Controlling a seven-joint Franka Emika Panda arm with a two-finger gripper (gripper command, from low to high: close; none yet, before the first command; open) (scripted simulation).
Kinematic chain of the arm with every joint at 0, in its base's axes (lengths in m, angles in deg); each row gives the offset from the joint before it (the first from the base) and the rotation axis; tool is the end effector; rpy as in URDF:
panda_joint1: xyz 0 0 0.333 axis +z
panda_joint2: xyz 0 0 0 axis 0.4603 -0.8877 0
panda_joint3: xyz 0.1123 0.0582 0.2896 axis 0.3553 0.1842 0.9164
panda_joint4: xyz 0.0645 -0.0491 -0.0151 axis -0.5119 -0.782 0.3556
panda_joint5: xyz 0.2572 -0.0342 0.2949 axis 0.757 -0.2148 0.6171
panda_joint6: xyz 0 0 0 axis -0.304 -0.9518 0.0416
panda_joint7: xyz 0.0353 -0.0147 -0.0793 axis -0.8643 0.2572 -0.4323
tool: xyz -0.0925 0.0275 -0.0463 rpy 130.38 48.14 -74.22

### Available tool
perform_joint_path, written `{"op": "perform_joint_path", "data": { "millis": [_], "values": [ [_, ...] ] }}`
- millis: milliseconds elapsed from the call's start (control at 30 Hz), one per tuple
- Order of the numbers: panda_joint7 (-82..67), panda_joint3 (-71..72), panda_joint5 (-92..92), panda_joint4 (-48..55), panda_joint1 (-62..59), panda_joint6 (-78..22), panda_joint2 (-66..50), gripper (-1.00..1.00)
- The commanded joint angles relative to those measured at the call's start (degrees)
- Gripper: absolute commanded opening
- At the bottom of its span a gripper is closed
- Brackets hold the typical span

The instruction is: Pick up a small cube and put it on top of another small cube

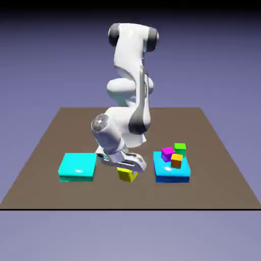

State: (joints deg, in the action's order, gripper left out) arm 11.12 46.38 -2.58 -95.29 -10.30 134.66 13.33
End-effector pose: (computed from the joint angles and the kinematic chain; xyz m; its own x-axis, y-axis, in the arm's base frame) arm 0.4821 0.0203 0.2460 0.4858 -0.7861 -0.3821 -0.8185 -0.5625 0.1167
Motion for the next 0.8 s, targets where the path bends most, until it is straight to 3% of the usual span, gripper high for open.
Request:
{"op": "perform_joint_path", "data": {
  "millis": [0, 433, 667, 700, 767],
  "values": [
    [-1.84, 2.05, -2.13, -1.52, 0.62, 0.1, 2.08, -1.0],
    [-26.01, 27.55, -25.96, -20.36, 7.73, 1.31, 27.87, -1.0],
    [-23.3, 27.32, -29.49, -25.06, 6.59, 13.99, 19.63, -1.0],
    [-23.3, 27.32, -29.49, -25.06, 6.59, 13.99, 19.63, 1.0],
    [-23.83, 27.36, -28.8, -24.14, 6.82, 11.51, 21.25, 1.0]
  ]
}}
